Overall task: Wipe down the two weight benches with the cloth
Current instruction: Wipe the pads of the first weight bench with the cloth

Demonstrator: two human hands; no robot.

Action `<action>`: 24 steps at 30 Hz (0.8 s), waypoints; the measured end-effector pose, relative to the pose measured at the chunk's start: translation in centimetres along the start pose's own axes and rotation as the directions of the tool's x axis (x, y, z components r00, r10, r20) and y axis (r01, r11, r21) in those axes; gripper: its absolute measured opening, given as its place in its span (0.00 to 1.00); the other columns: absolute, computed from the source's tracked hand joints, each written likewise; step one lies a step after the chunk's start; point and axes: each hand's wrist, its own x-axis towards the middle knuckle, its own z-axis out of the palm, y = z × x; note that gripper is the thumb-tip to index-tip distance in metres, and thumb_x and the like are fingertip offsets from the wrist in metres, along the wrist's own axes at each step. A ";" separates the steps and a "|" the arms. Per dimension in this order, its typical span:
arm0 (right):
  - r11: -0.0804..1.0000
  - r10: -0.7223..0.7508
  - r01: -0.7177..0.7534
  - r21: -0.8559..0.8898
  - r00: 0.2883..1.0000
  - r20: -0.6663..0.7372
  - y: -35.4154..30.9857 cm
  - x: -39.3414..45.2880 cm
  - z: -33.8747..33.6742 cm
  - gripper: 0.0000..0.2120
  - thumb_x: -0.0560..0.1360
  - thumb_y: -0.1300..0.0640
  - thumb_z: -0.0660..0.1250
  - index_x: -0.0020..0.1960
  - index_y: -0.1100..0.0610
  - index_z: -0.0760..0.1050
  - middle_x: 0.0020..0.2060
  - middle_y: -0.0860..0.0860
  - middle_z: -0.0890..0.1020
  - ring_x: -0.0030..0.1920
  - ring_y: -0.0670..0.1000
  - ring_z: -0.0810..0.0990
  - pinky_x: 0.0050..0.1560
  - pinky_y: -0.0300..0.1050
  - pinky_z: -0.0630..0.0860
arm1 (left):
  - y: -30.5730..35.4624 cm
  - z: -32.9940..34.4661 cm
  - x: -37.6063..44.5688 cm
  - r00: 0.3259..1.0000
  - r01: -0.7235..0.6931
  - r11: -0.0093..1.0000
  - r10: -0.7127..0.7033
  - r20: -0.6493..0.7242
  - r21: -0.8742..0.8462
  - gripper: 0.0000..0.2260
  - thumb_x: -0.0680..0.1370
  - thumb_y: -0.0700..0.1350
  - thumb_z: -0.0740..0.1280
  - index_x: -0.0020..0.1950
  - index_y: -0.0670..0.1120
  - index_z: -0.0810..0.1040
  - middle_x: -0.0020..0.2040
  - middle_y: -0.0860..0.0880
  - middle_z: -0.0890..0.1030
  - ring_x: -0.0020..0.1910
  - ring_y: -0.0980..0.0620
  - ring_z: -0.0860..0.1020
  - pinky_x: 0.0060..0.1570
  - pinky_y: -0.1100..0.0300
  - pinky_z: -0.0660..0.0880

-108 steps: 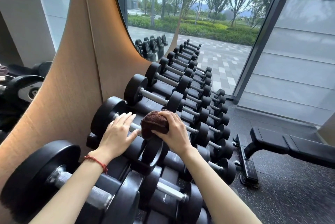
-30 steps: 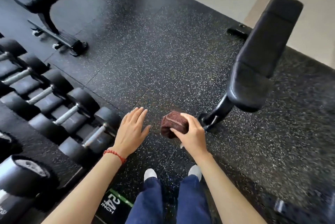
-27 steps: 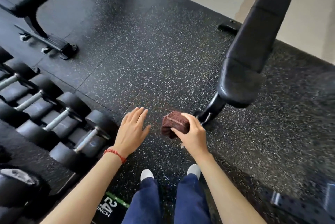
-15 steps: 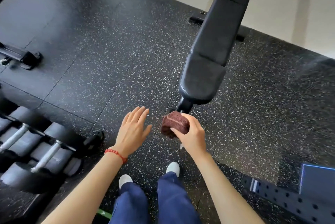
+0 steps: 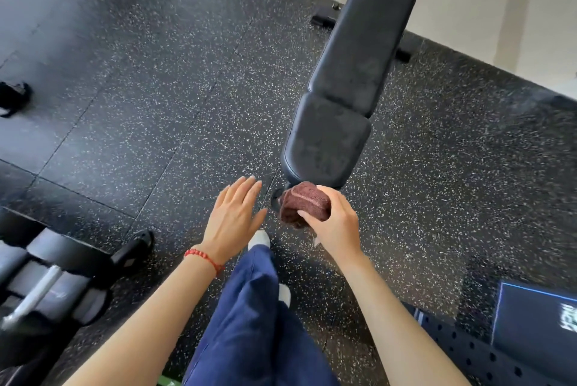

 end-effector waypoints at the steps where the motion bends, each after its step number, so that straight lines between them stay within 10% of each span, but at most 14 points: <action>1: 1.000 0.001 -0.001 -0.009 1.000 0.007 0.2 0.8 0.1 0.26 0.64 0.59 0.80 0.58 0.64 0.76 0.53 0.57 0.81 0.53 0.57 0.79 0.56 0.41 0.72 | -0.2 0.2 0.9 1.000 -0.001 1.000 0.001 0.002 -0.004 0.23 0.76 0.47 0.67 0.68 0.38 0.70 0.67 0.40 0.72 0.68 0.41 0.68 0.67 0.46 0.62; 24: 0.998 -0.058 0.062 -0.014 0.971 0.230 8.0 16.6 2.9 0.26 0.64 0.61 0.80 0.59 0.64 0.76 0.56 0.57 0.80 0.56 0.58 0.78 0.60 0.39 0.67 | -0.5 5.3 14.0 0.970 0.244 0.962 -0.238 0.056 -0.127 0.24 0.77 0.46 0.66 0.69 0.38 0.68 0.69 0.40 0.69 0.70 0.41 0.65 0.68 0.48 0.60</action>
